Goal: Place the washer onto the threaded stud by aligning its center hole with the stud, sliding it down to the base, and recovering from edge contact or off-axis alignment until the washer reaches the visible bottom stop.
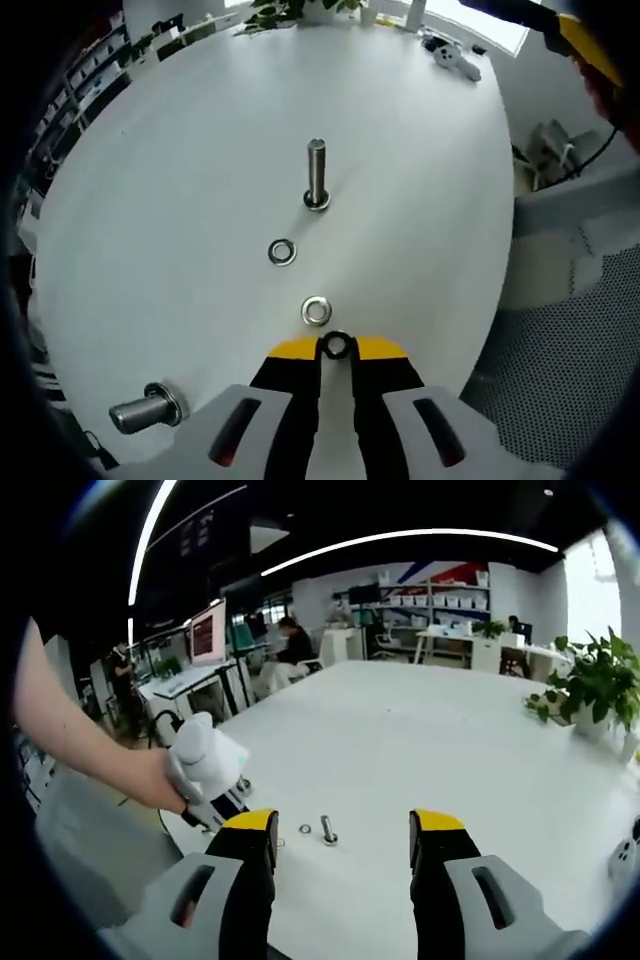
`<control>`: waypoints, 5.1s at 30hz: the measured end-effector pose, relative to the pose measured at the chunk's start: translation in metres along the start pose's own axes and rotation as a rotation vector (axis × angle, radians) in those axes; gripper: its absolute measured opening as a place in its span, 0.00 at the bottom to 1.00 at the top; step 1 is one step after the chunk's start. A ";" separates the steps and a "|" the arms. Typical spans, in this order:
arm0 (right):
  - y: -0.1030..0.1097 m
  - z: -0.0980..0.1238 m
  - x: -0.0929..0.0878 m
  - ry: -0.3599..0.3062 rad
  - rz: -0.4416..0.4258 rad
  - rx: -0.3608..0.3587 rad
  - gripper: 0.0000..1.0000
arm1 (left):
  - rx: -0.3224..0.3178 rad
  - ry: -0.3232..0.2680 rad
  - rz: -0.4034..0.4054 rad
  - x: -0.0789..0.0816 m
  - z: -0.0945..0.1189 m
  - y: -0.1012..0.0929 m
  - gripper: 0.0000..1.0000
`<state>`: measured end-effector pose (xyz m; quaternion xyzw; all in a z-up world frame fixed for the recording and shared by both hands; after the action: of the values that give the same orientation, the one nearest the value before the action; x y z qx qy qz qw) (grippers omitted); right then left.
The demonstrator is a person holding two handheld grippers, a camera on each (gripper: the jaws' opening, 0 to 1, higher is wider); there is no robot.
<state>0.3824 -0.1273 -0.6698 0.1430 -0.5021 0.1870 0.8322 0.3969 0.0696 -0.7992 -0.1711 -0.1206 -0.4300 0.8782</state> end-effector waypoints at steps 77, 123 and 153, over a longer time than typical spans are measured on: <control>-0.009 0.000 -0.004 0.018 -0.068 -0.029 0.55 | 0.007 0.019 -0.302 0.107 -0.008 0.004 0.09; -0.006 -0.002 -0.007 0.041 -0.040 -0.019 0.55 | 0.064 -0.009 -0.136 0.062 0.012 0.018 0.21; -0.004 -0.002 -0.006 0.029 -0.055 -0.004 0.55 | -0.019 0.069 0.043 0.022 -0.006 0.006 0.23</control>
<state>0.3834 -0.1306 -0.6763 0.1525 -0.4864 0.1650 0.8444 0.4155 0.0553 -0.7978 -0.1669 -0.0825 -0.4178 0.8893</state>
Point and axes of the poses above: the point that each gripper's makers call its tool centre point, and the gripper's own axes: z roughly backward along the fingers, y roughly to its left, x roughly out of its top, the point moved 7 cm from there along z, roughly backward along the fingers, and after that the axes turned 7 degrees about -x, right-handed, at the moved point
